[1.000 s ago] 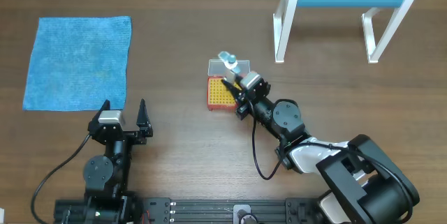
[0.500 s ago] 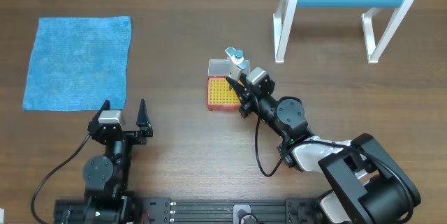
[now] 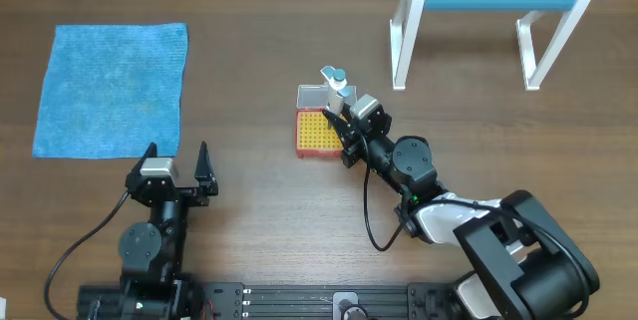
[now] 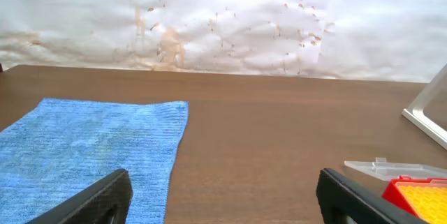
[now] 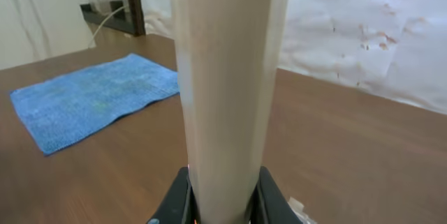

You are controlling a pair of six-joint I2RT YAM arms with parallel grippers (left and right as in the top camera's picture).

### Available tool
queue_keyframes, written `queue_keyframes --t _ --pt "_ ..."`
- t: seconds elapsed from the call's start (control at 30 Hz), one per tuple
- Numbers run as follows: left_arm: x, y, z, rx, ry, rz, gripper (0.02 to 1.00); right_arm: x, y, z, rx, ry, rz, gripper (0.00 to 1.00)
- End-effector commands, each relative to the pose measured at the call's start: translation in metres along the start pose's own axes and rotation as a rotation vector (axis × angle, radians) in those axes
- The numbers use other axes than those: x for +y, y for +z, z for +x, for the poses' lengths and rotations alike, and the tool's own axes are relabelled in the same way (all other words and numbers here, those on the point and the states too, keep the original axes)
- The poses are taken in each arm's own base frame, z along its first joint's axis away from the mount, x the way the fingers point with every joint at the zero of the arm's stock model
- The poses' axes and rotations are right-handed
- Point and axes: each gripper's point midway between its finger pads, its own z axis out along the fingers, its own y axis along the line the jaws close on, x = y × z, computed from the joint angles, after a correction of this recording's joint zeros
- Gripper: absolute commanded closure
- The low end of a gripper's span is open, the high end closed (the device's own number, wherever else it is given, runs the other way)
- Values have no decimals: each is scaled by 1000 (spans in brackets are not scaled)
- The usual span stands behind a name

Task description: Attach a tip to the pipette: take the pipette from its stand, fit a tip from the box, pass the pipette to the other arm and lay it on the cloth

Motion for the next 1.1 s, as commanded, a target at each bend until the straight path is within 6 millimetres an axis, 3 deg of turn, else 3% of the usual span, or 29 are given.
queue_keyframes --t 0.03,0.2,0.6,0.83,1.1 --pt "0 0 1 3 16 3 161 -3 5 10 27 -1 15 928" --pt "0 0 1 3 16 3 163 -3 5 13 38 1 15 930" --pt "0 0 1 3 16 3 163 2 1 47 171 30 1 930" --pt "0 0 1 3 16 3 161 4 -11 67 226 42 2 928" --pt "0 0 1 3 16 3 161 7 -5 80 202 35 -11 930"
